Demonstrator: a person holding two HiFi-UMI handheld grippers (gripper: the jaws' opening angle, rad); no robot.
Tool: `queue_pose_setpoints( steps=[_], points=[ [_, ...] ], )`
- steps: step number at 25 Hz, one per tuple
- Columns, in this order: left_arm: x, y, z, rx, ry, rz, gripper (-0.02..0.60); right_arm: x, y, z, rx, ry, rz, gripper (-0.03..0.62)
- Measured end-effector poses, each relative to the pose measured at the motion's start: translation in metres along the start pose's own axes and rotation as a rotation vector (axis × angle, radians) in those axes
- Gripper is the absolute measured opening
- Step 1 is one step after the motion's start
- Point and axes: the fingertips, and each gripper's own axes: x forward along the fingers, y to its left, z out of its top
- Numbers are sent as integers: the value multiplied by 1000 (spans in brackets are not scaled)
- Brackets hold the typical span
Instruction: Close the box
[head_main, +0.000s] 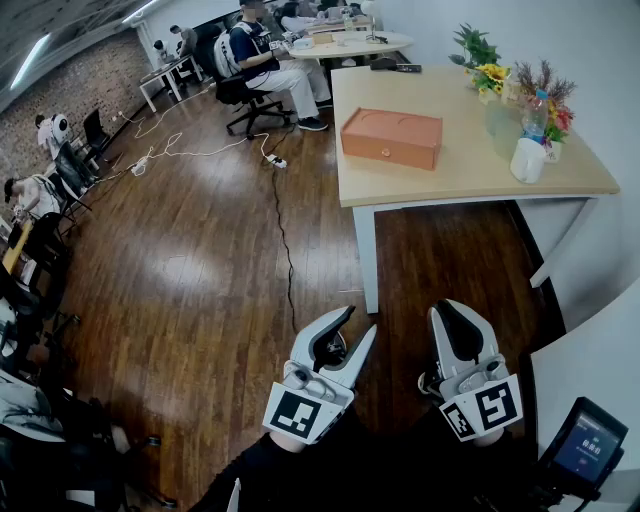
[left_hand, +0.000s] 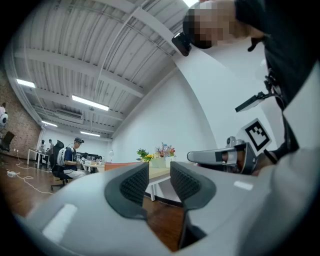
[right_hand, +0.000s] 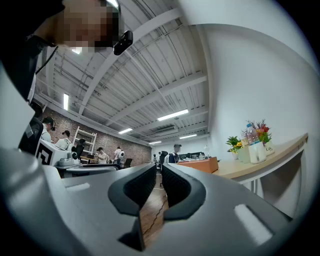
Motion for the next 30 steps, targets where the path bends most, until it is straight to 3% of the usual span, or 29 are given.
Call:
queue_pose_setpoints(
  steps=[3, 7, 13, 19, 26, 30],
  points=[
    [34, 24, 0, 46, 27, -11, 152, 16, -21, 1, -15, -9, -22, 32],
    [97, 58, 3, 52, 14, -11, 192, 40, -56, -5, -33, -9, -49, 32],
    [188, 114, 5, 76, 100, -4, 235, 85, -98, 10, -28, -15, -49, 34],
    [280, 173, -37, 59, 313, -12, 233, 161, -183, 5, -69, 68, -85, 38],
    [340, 210, -87, 156, 667, -1, 228, 238, -268, 5, -123, 234, -101, 44],
    [354, 222, -110, 58, 751, 13, 124, 287, -314, -2, -217, 326, -119, 48]
  ],
)
